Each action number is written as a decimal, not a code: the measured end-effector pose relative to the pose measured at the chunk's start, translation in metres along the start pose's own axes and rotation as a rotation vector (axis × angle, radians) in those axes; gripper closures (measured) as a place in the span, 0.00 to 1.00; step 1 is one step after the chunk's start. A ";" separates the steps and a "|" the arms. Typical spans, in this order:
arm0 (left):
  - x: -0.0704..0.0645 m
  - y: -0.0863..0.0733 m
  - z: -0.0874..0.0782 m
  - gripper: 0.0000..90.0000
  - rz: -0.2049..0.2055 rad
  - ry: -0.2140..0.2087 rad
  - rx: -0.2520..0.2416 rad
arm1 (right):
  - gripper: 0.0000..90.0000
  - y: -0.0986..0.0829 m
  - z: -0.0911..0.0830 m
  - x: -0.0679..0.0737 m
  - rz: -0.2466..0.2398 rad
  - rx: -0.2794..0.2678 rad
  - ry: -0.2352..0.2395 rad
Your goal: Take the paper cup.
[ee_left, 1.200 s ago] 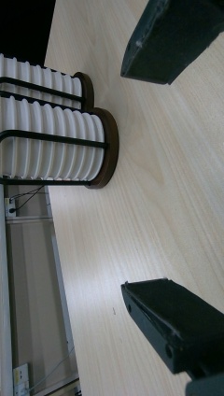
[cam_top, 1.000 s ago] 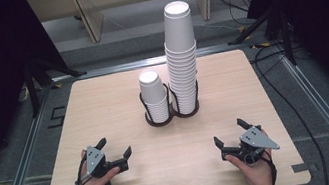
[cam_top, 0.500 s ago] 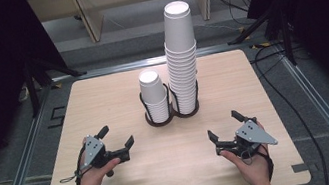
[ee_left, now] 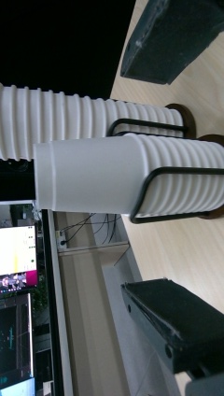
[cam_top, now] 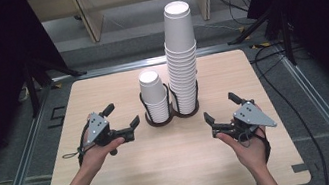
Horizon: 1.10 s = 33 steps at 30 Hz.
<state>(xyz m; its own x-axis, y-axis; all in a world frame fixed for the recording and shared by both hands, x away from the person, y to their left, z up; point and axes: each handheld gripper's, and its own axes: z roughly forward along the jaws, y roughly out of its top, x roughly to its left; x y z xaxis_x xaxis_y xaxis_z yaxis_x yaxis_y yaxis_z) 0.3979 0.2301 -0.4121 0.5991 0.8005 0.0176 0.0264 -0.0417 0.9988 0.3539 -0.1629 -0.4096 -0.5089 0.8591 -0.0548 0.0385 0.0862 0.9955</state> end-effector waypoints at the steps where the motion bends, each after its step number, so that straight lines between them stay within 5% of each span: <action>1: 0.000 0.000 0.000 0.00 0.000 0.000 0.000 | 0.02 0.000 0.000 0.000 0.000 0.000 0.000; 6: 0.000 0.017 0.017 0.00 0.045 -0.035 -0.018 | 0.02 0.020 0.014 -0.001 0.009 -0.014 0.012; 13: -0.007 0.030 0.034 0.00 0.057 -0.069 -0.007 | 0.03 0.046 0.031 -0.004 0.038 -0.047 0.037; 25: -0.025 0.065 0.079 0.00 0.087 -0.145 -0.054 | 0.03 0.099 0.066 -0.013 -0.015 -0.062 0.029; 33: -0.038 0.078 0.109 0.00 0.101 -0.168 -0.040 | 0.03 0.125 0.086 -0.017 -0.012 -0.049 0.031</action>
<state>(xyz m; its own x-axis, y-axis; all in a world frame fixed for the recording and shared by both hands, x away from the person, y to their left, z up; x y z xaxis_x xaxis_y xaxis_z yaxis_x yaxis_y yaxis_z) 0.4646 0.1311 -0.3394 0.7221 0.6824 0.1136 -0.0703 -0.0909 0.9934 0.4416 -0.1231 -0.2913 -0.5352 0.8422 -0.0655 -0.0094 0.0716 0.9974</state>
